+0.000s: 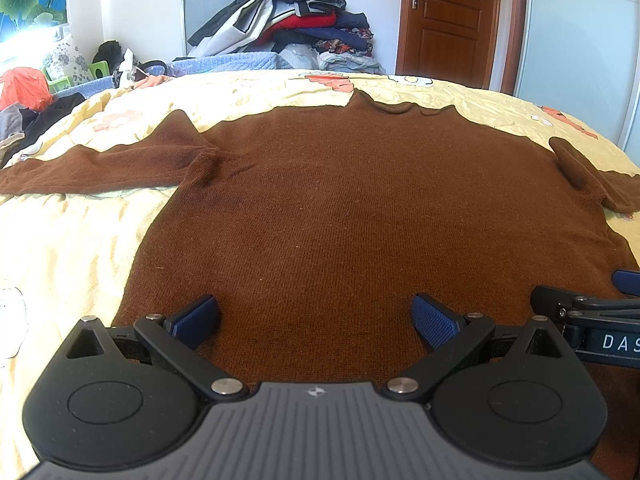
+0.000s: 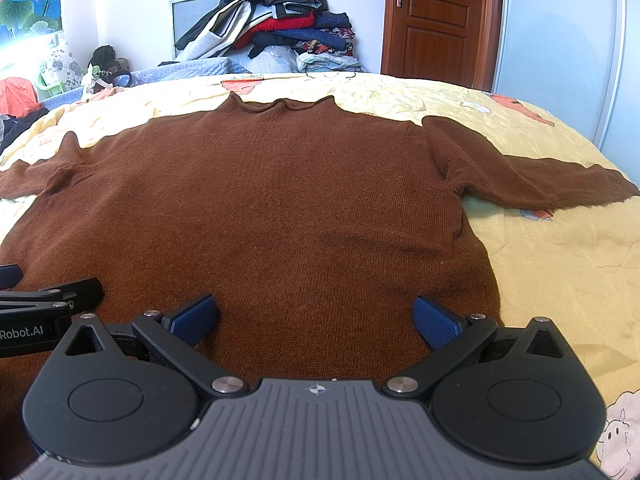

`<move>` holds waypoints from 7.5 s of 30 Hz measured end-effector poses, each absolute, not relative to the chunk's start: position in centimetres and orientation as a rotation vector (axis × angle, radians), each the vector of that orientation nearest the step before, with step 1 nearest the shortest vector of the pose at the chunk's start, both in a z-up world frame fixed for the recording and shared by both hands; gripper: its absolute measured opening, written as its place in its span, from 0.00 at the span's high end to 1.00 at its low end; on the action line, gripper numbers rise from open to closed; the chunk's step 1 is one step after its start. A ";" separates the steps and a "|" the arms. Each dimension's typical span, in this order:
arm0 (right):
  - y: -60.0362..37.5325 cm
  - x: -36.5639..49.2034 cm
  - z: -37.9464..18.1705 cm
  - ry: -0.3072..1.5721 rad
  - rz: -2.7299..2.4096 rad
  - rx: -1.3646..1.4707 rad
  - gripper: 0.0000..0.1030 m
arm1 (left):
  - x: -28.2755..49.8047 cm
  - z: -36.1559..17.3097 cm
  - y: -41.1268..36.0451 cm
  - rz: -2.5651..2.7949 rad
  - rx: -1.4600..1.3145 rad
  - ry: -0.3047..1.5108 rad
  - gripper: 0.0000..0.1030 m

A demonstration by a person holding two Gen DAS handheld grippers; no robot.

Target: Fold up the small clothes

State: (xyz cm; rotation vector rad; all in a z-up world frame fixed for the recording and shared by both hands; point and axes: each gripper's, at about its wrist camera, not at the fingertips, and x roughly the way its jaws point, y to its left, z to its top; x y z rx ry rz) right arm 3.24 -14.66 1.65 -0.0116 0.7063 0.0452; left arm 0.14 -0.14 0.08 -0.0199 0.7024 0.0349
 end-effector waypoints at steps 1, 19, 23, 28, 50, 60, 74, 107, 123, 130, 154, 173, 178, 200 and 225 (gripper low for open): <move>-14.7 3.2 1.7 0.706 0.045 -0.012 0.00 | 0.1 0.1 -0.1 0.035 -0.020 0.702 0.00; -14.7 3.2 1.7 0.706 0.045 -0.012 0.00 | 0.1 0.1 -0.1 0.035 -0.020 0.701 0.00; -14.7 3.2 1.7 0.706 0.045 -0.012 0.00 | -0.2 0.2 -0.4 0.041 -0.016 0.700 0.00; -14.7 3.2 1.7 0.706 0.045 -0.012 0.00 | -0.4 0.2 -0.4 0.043 -0.016 0.698 0.00; -14.7 3.2 1.7 0.706 0.045 -0.012 0.00 | -0.6 0.3 -0.4 0.045 -0.017 0.697 0.00; -17.2 3.6 3.0 0.722 0.118 0.095 0.00 | -0.6 0.4 -0.4 0.044 -0.017 0.697 0.00; -53.1 9.2 5.7 0.481 -0.169 1.017 0.05 | -0.6 0.3 -0.4 0.044 -0.018 0.696 0.00; -19.0 17.8 7.5 0.663 0.609 0.813 0.36 | -0.5 0.4 0.2 0.011 -0.039 0.695 0.00; -24.2 7.6 0.6 0.630 0.475 0.614 0.25 | 14.4 2.0 7.1 -0.022 -0.715 0.785 0.07; -24.9 7.5 0.0 0.615 0.507 0.640 0.22 | 17.7 2.1 4.6 0.087 -0.494 0.791 0.95; -24.1 7.6 0.3 0.620 0.530 0.592 0.13 | 15.2 2.6 8.9 0.260 -0.137 0.723 0.95; -29.1 19.7 2.5 0.658 0.243 0.469 0.04 | 15.1 1.4 3.6 0.030 -0.138 0.714 0.19; -29.8 17.9 1.3 0.602 0.288 0.446 0.03 | 13.3 1.5 3.9 0.012 -0.019 0.663 0.18; -27.6 18.0 1.8 0.607 0.262 0.312 0.00 | 8.7 1.3 42.6 0.611 -1.005 0.370 0.48; -28.2 17.6 1.7 0.594 0.269 0.362 0.00 | 14.4 5.5 0.3 -0.315 -0.386 0.680 0.92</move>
